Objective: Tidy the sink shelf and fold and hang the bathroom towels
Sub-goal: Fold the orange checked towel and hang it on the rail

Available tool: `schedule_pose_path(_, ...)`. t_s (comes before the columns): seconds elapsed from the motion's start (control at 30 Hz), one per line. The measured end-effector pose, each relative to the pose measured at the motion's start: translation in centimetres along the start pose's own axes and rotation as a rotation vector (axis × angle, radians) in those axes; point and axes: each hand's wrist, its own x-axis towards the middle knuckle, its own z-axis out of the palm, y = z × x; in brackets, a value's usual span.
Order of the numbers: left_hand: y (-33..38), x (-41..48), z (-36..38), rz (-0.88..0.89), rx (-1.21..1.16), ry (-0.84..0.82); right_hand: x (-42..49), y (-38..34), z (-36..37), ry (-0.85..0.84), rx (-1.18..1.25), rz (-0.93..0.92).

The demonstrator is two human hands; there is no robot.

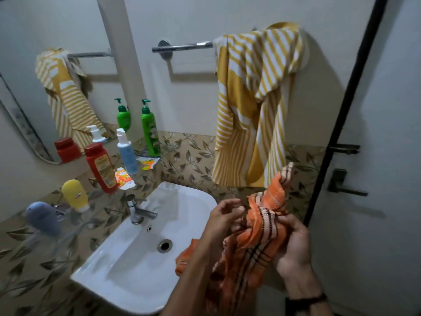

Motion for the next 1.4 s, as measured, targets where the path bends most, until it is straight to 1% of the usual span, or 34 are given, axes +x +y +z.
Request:
schedule_pose_path(0.03, -0.8, 0.3, 0.5, -0.007, 0.088, 0.007, -0.4, -1.0, -0.4, -0.053, 0.036, 0.031)
schedule_pose_path(0.07, -1.3, 0.3, 1.2, -0.003, 0.179, -0.007, -0.7, -2.0, -0.9, -0.053, 0.069, 0.063)
schedule_pose_path(0.13, -2.2, -0.1, 3.0, -0.020, 0.307, -0.105, -1.2, -3.4, -2.3, -0.111, 0.101, 0.143)
schedule_pose_path(0.17, -2.7, -0.3, 4.0, -0.065, 0.333, -0.172, -1.5, -4.0, -2.9, -0.119, 0.085, 0.150)
schedule_pose_path(0.23, -3.6, -0.8, 6.3, -0.166, 0.338, -0.274, -1.8, -5.2, -4.7, -0.095, 0.035, 0.085)
schedule_pose_path(0.3, -4.7, -1.2, 8.1, -0.219, 0.284, -0.355, -2.3, -6.5, -5.8, -0.137, 0.095, 0.109)
schedule_pose_path(0.4, -6.2, -2.1, 11.1, -0.240, 0.150, -0.450, -3.3, -8.7, -6.9, -0.080, 0.066, 0.133)
schedule_pose_path(0.47, -6.8, -2.9, 12.9, -0.286, -0.029, -0.425, -4.4, -10.1, -7.1, -0.060, 0.057, 0.119)
schedule_pose_path(0.53, -7.3, -3.1, 14.7, -0.289, -0.129, -0.408, -4.9, -11.2, -8.4, -0.027, 0.083, 0.093)
schedule_pose_path(0.57, -7.6, -2.9, 15.4, -0.263, -0.131, -0.388, -5.3, -11.7, -9.1, -0.029, 0.097, 0.138)
schedule_pose_path(0.6, -7.7, -2.7, 15.9, -0.212, -0.133, -0.367, -5.5, -12.0, -9.6, -0.022, 0.059, 0.185)
schedule_pose_path(0.7, -7.4, -2.2, 17.4, -0.087, -0.134, -0.237, -6.2, -12.4, -12.4, -0.024, -0.069, 0.213)
schedule_pose_path(0.73, -7.5, -2.1, 17.7, -0.055, -0.124, -0.197, -6.5, -12.7, -13.0, 0.000, -0.137, 0.185)
schedule_pose_path(0.8, -7.0, -2.4, 18.1, -0.023, -0.085, -0.148, -7.2, -13.1, -14.3, 0.093, -0.309, 0.023)
schedule_pose_path(0.83, -6.8, -2.7, 18.6, -0.026, -0.062, -0.159, -7.7, -13.2, -14.7, 0.150, -0.415, -0.053)
schedule_pose_path(0.9, -6.7, -3.3, 19.4, -0.001, -0.001, -0.196, -8.6, -13.0, -15.4, 0.245, -0.598, -0.141)
schedule_pose_path(0.97, -6.7, -3.9, 20.2, 0.063, 0.075, -0.239, -9.9, -12.6, -15.6, 0.348, -0.792, -0.230)
schedule_pose_path(1.03, -6.7, -4.5, 20.8, 0.155, 0.187, -0.310, -11.4, -12.1, -15.0, 0.440, -1.024, -0.382)
schedule_pose_path(1.1, -6.9, -5.1, 21.2, 0.199, 0.263, -0.393, -12.2, -11.4, -15.0, 0.449, -1.213, -0.497)
schedule_pose_path(1.17, -7.0, -5.7, 21.3, 0.245, 0.345, -0.503, -12.5, -10.8, -15.0, 0.420, -1.343, -0.482)
schedule_pose_path(1.23, -7.0, -5.8, 21.0, 0.370, 0.538, -0.590, -12.5, -10.2, -15.5, 0.435, -1.318, -0.442)
schedule_pose_path(1.3, -7.2, -5.0, 20.2, 0.519, 0.684, -0.674, -12.7, -10.1, -15.4, 0.483, -1.221, -0.425)
schedule_pose_path(1.33, -7.6, -4.6, 19.8, 0.557, 0.703, -0.723, -12.8, -10.0, -15.3, 0.501, -1.173, -0.424)
schedule_pose_path(1.4, -8.4, -4.4, 19.3, 0.528, 0.715, -0.780, -12.9, -9.7, -15.0, 0.501, -1.080, -0.430)
